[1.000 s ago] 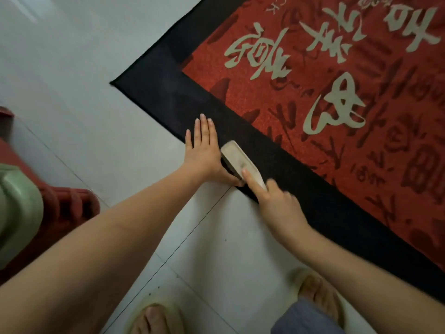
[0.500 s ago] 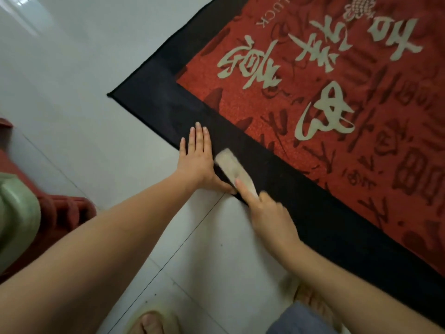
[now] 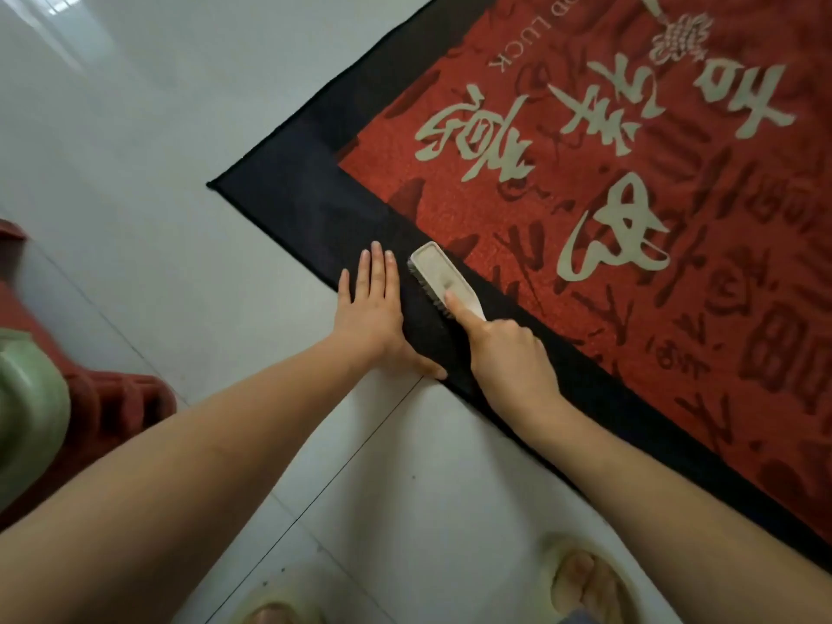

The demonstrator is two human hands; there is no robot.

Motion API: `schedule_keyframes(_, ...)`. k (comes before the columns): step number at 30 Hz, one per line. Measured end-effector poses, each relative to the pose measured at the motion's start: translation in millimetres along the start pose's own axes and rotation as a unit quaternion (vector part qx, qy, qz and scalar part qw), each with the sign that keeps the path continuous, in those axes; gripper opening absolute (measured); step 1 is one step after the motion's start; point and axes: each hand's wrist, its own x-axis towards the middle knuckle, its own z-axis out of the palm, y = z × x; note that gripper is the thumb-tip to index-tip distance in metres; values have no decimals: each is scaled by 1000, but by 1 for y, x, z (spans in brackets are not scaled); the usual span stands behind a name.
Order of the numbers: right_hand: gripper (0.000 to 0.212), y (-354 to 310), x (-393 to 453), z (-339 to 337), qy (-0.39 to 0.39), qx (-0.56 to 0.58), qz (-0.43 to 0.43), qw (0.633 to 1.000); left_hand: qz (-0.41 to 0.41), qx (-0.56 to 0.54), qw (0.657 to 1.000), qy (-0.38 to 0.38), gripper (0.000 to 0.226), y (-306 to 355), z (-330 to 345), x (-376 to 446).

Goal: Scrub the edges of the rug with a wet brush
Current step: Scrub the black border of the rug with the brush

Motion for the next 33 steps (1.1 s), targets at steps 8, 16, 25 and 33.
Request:
schedule_keyframes(8, 68, -6, 23, -21, 6, 1, -55, 998, 3, -10, 1000, 9, 168, -2, 0, -2)
schedule_keyframes(16, 60, -42, 73, -15, 52, 88, -79, 992, -52, -119, 990, 55, 166, -11, -11, 12)
schedule_keyframes(25, 58, -43, 76, -28, 60, 108, -44, 991, -59, -46, 997, -3, 169, -9, -17, 17)
schedule_keyframes(33, 70, 8, 7, -16, 12, 42, 41, 998, -49, -46, 998, -2, 165, -12, -12, 11)
